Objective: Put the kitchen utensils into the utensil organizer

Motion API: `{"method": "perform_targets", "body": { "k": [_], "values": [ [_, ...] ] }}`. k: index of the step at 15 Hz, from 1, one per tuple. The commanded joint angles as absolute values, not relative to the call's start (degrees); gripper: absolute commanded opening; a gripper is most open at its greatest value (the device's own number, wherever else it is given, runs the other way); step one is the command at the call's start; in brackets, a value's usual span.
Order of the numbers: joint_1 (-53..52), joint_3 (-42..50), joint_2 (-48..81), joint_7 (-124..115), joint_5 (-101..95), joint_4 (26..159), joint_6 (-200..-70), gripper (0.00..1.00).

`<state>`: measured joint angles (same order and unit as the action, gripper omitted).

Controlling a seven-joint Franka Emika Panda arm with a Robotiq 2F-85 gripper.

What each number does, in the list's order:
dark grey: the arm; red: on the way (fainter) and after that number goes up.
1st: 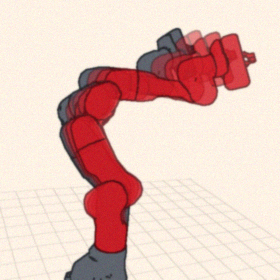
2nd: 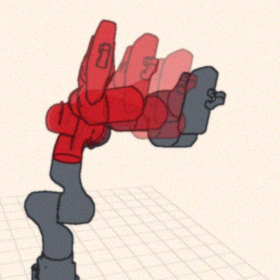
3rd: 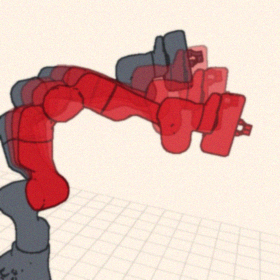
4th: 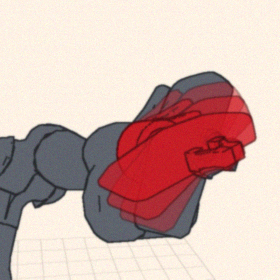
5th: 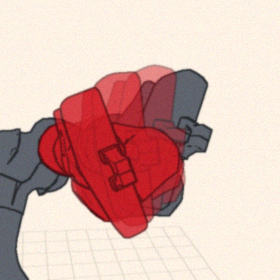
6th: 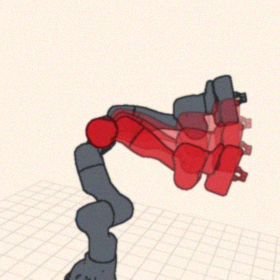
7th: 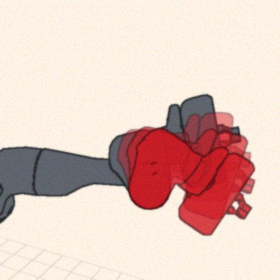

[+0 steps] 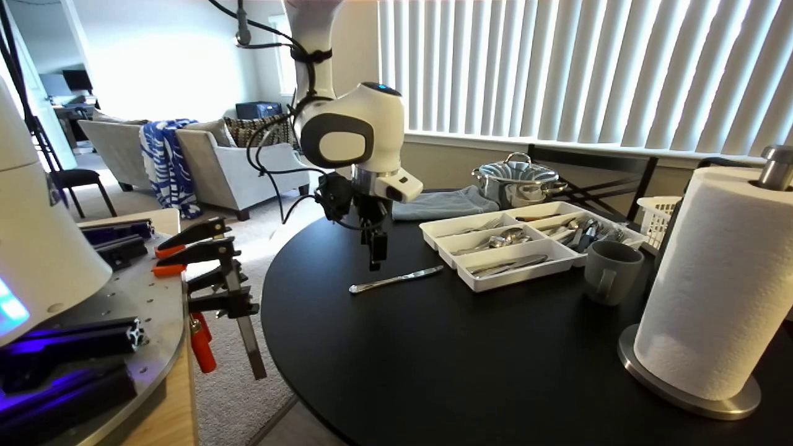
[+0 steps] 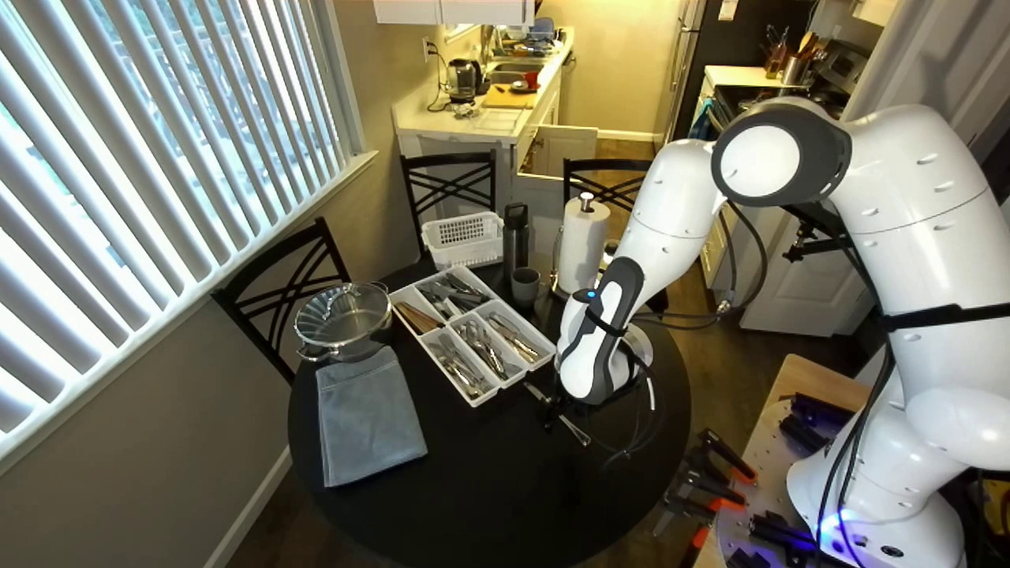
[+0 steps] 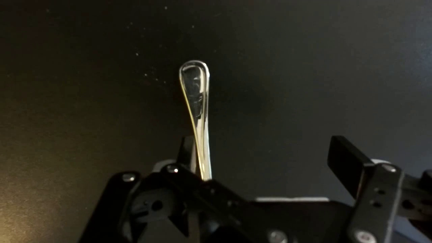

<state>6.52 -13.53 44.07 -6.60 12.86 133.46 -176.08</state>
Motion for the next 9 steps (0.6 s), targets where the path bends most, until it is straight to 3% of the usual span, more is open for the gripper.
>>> {"method": "perform_targets", "body": {
  "k": [1,9],
  "values": [
    [-0.23,-8.18,44.43,-9.16,12.25,131.52,-174.42,1.00],
    [-9.97,0.70,51.57,-12.52,11.46,121.96,-169.53,1.00]
  ]
}}
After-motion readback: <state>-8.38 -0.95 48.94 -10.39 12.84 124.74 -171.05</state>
